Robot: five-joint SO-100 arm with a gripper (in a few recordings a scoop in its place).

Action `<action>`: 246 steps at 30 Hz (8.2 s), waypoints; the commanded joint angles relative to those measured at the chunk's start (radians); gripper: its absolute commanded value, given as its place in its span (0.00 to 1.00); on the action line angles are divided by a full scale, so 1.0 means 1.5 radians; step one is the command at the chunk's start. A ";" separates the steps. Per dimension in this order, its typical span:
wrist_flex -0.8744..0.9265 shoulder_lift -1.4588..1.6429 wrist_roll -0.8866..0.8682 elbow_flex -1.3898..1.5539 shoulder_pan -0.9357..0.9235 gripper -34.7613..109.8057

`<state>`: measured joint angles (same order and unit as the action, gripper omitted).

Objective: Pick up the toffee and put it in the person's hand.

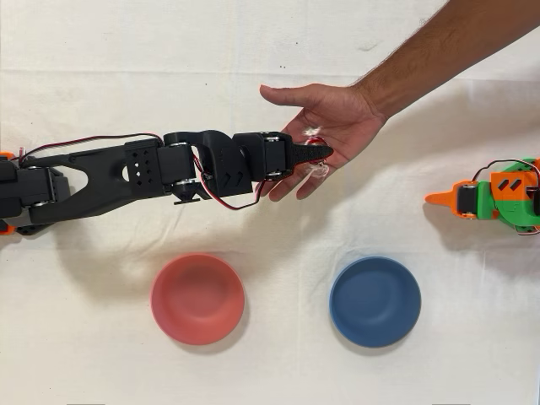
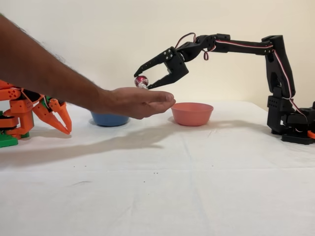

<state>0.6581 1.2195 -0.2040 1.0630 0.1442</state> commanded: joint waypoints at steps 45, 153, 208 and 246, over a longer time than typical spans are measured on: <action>0.076 0.668 0.039 0.637 -0.053 0.25; 0.183 1.433 0.057 1.433 -0.135 0.24; 0.198 1.433 0.055 1.434 -0.136 0.24; 0.198 1.433 0.055 1.434 -0.135 0.24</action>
<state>0.9480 3.2981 -0.1012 3.1493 -0.0399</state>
